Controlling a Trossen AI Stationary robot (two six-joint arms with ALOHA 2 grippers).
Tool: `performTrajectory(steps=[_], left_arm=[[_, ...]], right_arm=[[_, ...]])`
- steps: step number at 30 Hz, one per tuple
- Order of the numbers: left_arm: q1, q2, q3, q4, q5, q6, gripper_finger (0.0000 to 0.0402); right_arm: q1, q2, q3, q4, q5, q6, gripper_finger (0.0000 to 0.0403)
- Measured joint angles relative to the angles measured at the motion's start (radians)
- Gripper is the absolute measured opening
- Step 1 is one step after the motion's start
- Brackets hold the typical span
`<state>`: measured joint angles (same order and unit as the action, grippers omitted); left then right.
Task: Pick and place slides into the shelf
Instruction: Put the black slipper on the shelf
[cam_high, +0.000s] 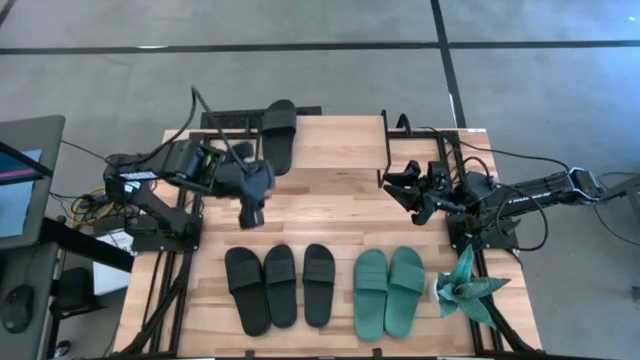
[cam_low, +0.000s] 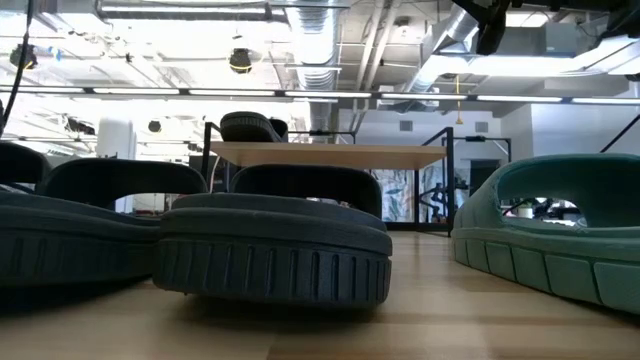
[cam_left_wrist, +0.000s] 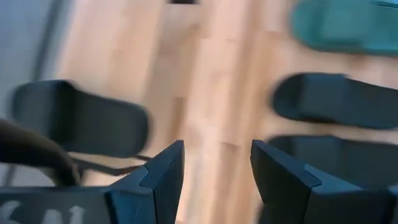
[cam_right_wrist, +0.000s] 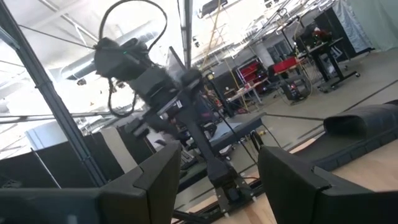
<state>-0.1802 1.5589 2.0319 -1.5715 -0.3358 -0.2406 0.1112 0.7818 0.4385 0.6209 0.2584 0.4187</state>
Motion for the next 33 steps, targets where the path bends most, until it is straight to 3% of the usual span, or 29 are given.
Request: performTrajectory(steps=[6, 14, 19, 27, 33], left_arm=[[-0.108, 0.0, 0.0, 0.0, 0.117, -0.07, 0.0174], [-0.273, 0.0, -0.042, 0.002, 0.05, -0.254, 0.0174], [-0.366, 0.0, -0.171, 0.005, 0.033, -0.381, 0.0174], [-0.496, 0.002, -0.47, 0.192, 0.054, -0.589, 0.0174], [-0.57, 0.002, -0.621, 0.335, 0.064, -0.749, 0.0174]], right_arm=[[0.0, 0.0, 0.0, 0.001, -0.035, 0.0, 0.0201], [-0.033, 0.0, 0.0, 0.058, -0.095, -0.036, 0.0201], [-0.093, 0.0, 0.0, 0.13, -0.274, -0.05, 0.0201], [-0.139, 0.0, 0.0, 0.166, -0.289, -0.036, 0.0201], [-0.147, 0.0, 0.0, 0.166, -0.339, -0.013, 0.0201]])
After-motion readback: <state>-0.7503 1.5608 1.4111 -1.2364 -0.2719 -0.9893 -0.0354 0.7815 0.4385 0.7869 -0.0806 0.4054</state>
